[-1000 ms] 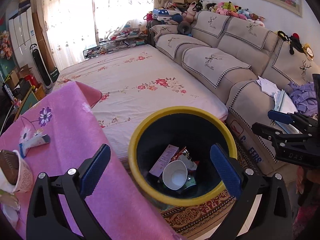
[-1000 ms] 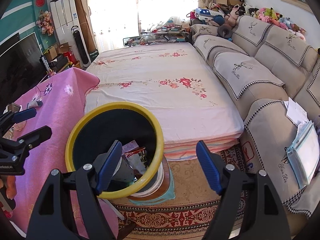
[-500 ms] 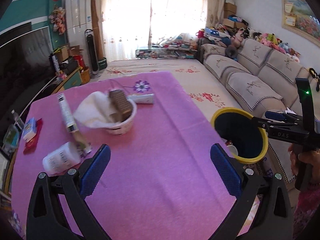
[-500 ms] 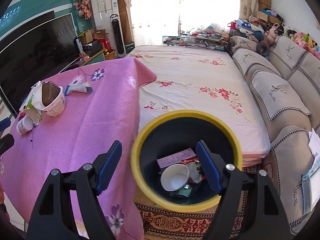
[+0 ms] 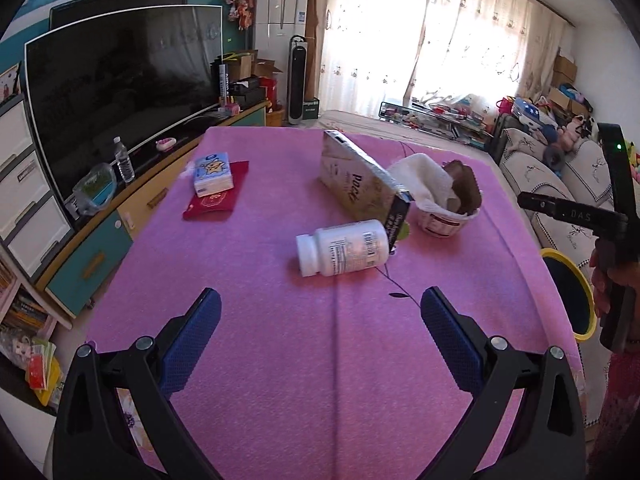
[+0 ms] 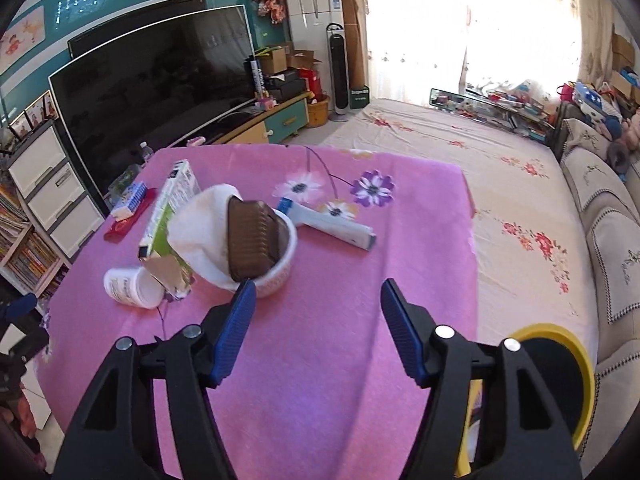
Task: Collect trash
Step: 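Grasp the brown ribbed tray from the white bowl with the right gripper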
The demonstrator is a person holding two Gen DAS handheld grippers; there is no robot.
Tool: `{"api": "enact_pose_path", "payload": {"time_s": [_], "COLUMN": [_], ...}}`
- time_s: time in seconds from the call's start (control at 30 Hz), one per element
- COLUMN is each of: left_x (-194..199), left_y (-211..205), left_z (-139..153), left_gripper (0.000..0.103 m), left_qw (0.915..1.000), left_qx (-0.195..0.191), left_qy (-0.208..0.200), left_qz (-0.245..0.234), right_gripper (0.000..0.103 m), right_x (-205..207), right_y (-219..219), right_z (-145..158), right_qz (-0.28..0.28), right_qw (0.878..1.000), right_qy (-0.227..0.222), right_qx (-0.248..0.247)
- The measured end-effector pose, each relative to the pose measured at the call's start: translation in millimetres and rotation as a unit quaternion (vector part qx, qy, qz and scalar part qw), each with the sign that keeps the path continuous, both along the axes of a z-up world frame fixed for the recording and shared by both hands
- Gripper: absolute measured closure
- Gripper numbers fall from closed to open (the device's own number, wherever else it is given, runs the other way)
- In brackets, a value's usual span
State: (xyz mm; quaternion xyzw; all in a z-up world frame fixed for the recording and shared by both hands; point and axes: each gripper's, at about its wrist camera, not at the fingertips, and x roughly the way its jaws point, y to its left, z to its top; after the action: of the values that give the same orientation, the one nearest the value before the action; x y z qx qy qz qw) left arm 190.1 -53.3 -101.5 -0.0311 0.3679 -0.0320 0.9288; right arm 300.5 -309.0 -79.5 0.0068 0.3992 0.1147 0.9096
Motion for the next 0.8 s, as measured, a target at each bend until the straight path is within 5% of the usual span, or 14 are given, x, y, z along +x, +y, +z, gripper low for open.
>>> {"api": "enact_pose_path", "payload": {"time_s": [0.47,0.63,0.8], "left_x": [4.8,5.5,5.6], "left_y": [1.4,-0.3,0.3], "left_z": [-12.1,-15.6,-16.4], "left_gripper": [0.005,0.005,0.005], "left_qw": [0.9998,0.9998,0.9998], "left_qx": [-0.015,-0.014,-0.015], "left_qy": [0.013,0.015,0.015], "left_qz": [-0.001,-0.002,-0.001], "right_gripper": [0.056,0.077,0.077], "right_x": [53.3,58.9,50.5], "right_y": [48.6,51.0,56.1], "right_z": [-20.1,-25.9,-13.3], "right_qz": [0.021,0.027,0.023], "right_qw": [0.999,0.998,0.999], "right_qy": [0.036,0.05,0.019], "right_qx": [-0.006,-0.008,-0.018]}}
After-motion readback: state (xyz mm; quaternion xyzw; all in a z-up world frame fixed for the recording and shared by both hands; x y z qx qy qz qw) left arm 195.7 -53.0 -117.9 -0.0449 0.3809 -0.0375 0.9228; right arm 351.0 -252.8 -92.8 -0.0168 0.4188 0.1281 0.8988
